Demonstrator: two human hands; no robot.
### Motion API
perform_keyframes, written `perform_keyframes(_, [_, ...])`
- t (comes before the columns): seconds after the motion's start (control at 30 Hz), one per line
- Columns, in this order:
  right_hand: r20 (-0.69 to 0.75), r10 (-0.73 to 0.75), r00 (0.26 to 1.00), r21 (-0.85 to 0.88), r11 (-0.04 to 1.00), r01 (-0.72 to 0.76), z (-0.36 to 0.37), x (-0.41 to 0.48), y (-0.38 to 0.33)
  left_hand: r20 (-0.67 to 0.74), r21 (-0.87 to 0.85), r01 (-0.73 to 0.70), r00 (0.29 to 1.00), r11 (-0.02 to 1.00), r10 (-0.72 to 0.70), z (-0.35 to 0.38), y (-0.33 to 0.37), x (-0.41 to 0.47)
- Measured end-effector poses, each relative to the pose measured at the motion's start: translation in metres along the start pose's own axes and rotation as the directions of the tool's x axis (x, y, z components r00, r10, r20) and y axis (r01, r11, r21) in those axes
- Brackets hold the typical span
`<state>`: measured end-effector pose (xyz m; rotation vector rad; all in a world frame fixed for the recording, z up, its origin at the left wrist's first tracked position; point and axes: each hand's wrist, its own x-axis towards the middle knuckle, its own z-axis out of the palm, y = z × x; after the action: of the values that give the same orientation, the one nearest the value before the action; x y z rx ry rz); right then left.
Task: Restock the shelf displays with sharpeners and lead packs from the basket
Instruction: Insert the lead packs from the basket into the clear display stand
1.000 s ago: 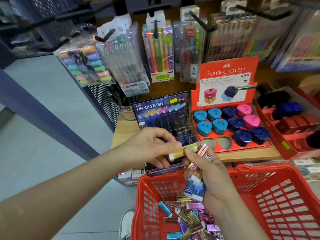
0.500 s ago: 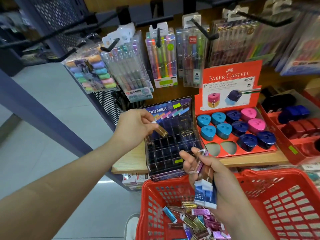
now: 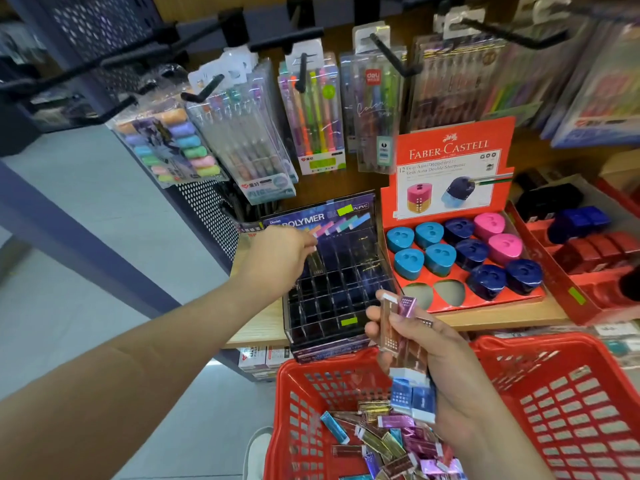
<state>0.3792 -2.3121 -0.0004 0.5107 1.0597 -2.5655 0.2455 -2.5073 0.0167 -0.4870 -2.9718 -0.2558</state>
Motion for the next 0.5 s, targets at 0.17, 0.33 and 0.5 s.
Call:
perform_keyframes(0.17, [-0.032, -0.004, 0.999, -0.051, 0.999, 0.002, 0.0, -0.001, -0.002, 0.068, 0.101, -0.006, 0.998, 0.995, -0.001, 0.003, 0.003, 0.004])
perform_keyframes(0.33, [-0.076, -0.055, 0.996, -0.063, 0.997, 0.05, 0.005, -0.001, -0.002, 0.073, 0.304, -0.118, 0.992, 0.945, 0.1, 0.002, 0.002, 0.003])
perform_keyframes(0.5, [-0.119, -0.127, 0.985, -0.208, 0.973, 0.101, 0.006, -0.004, -0.005, 0.394, -0.679, 0.4, 0.906, 0.616, -0.154, -0.03, 0.043, -0.015])
